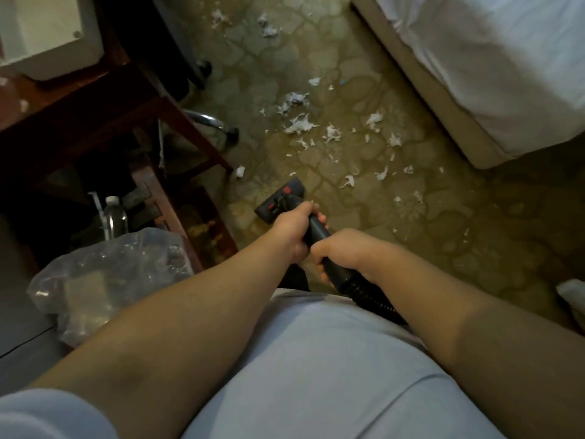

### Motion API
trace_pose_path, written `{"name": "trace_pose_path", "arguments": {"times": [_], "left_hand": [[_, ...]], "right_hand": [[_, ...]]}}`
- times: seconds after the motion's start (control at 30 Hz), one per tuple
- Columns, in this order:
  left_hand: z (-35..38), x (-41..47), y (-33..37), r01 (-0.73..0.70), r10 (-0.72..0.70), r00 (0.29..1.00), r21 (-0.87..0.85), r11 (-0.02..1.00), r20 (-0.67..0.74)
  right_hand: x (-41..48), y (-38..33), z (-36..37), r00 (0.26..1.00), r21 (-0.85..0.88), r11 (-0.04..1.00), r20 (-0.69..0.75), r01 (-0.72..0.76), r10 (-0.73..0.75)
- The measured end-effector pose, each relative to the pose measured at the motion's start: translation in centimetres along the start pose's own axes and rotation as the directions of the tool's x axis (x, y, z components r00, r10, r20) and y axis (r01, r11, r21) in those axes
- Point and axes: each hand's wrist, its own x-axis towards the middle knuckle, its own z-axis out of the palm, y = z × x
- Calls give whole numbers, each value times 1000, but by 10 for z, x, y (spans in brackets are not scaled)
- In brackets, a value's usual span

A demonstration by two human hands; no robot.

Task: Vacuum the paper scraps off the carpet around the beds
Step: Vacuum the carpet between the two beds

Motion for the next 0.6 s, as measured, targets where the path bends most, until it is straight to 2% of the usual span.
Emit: {"name": "trace_pose_path", "arguments": {"times": [0.3,0.47,0.6], "left_hand": [[186,-7,-140,8,-38,989,211,977,142],[263,-16,-196,23,-118,973,424,906,200],[297,-17,-217,20,-152,968,542,840,201]], "right_hand": [[-66,153,-153,989,195,980,-138,-33,61],[-95,219,-205,976,361,933,-201,-4,82],[-99,246,-226,967,422,907,-233,5,104]]}}
